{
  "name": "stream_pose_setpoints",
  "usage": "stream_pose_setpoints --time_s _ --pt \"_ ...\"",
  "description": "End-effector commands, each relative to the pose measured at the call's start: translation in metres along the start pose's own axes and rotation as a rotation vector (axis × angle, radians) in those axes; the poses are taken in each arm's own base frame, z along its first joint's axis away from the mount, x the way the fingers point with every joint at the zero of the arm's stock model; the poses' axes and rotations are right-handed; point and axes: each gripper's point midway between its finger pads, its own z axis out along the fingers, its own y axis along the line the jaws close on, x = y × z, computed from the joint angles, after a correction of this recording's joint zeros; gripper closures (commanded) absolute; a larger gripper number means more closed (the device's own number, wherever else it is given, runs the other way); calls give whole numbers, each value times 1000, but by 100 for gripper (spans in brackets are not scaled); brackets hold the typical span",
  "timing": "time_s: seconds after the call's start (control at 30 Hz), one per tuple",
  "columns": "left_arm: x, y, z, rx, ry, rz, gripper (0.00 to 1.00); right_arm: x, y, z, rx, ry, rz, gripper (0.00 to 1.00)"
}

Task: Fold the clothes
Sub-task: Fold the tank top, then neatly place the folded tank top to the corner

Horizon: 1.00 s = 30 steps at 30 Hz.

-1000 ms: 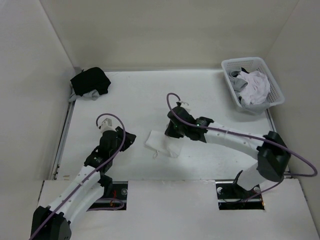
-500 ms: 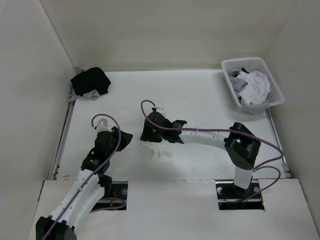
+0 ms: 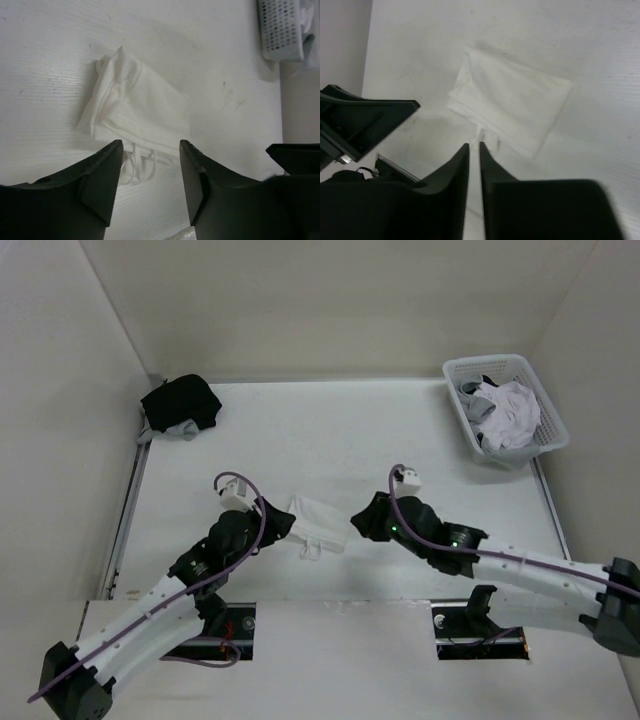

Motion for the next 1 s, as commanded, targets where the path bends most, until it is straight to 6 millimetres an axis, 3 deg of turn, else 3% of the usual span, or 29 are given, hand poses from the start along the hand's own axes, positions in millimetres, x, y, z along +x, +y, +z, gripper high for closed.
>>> stream_pose_setpoints --time_s 0.0,0.07,0.17,0.3,0.5,0.6,0.67,0.73,0.8,0.93,0.97 --pt "5 18 -6 -37 -52 -19 49 -13 -31 -23 28 -112 -11 67" --pt "20 31 -1 -67 -14 -49 42 -23 -47 -33 27 -153 24 58" --pt "28 32 12 -47 2 -96 37 -31 -56 -42 -4 -172 68 55" --pt "28 29 34 -31 10 -143 36 -30 -53 -43 -45 -155 83 54" --pt "52 37 65 -87 90 -171 37 -24 -44 -38 -65 -137 74 54" --pt "66 34 82 -85 113 -181 43 -25 -40 -37 -77 -141 76 54" --pt "67 31 92 -69 96 -195 56 -28 -36 -39 -86 -145 78 54" --pt "58 21 105 -39 64 -198 74 -30 -33 -40 -98 -149 81 54" --pt "44 6 124 -6 42 -184 87 -34 -28 -43 -111 -154 80 54" --pt "0 -41 162 89 -10 -163 98 -41 -25 -48 -126 -183 89 54" --pt "-18 -53 172 115 -37 -161 99 -41 -26 -50 -130 -187 94 54"
